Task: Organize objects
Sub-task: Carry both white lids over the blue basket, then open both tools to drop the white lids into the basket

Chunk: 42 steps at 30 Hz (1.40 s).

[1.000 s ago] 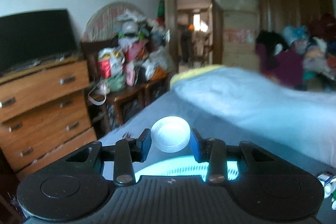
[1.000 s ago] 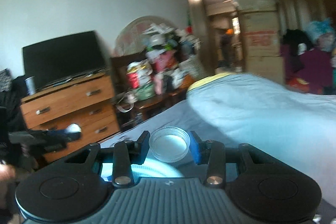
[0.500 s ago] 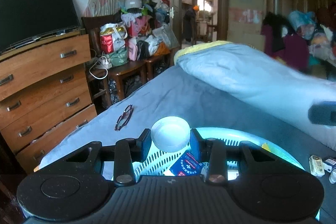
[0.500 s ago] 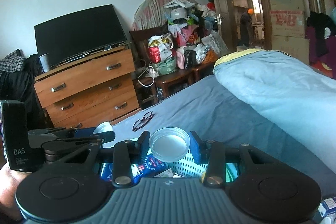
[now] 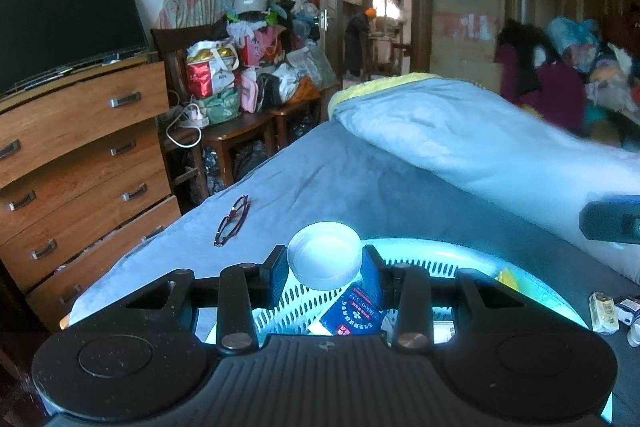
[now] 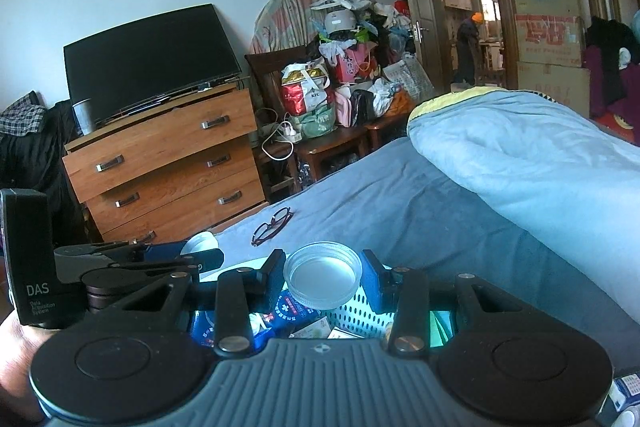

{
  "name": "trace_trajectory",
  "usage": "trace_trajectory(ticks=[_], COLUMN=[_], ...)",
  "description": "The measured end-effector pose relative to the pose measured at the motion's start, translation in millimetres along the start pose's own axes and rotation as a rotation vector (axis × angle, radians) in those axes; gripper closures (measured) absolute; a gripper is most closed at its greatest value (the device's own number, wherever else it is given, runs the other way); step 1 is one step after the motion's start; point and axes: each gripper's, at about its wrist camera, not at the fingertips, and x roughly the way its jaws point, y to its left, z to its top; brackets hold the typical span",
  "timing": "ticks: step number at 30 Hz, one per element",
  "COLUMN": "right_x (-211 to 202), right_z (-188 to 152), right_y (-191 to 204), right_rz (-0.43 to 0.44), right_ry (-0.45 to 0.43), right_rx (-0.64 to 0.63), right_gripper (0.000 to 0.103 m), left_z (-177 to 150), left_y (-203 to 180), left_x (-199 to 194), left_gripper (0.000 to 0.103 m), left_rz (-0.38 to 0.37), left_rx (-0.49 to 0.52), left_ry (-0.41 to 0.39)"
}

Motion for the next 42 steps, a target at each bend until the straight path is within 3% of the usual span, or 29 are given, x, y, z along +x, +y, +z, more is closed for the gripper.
trace_trajectory(ticks=[28,29,30,31,37,42], right_x=[14.8,15.7,13.2,9.5,-0.3,-30.2], right_z=[-5.0,-4.0,-4.4,-4.9,-7.1,-27.3], right_y=[1.6,4.6,7.0,8.0,0.3,-19.7], right_rz=[0.007,0.001,-0.012,-0.022,-0.016,-0.027], right_ry=[0.021,0.015,-0.003,-0.028,-0.060,-0.116], right_rx=[-0.012,-0.028,-0.042,-0.045,-0.007,0.030], right_gripper=[0.058,0.044,0.019,0.012,0.017,0.018], left_z=[-3.0,-3.4,-3.6,-4.4,-0.9,0.7], left_y=[2.2,2.0,2.3,2.2,7.5,-4.9], left_x=[9.2,9.7,8.8,5.0,-1.9,-14.8], left_gripper=[0.061,0.041,0.010,0.000,0.000,0.000], left_rz=[0.006,0.014,0.030,0.060,0.077,0.016], left_rx=[-0.005,-0.004,0.000,0.004,-0.016,-0.018], left_ry=[0.015,0.013,-0.001,-0.034,-0.061,-0.091])
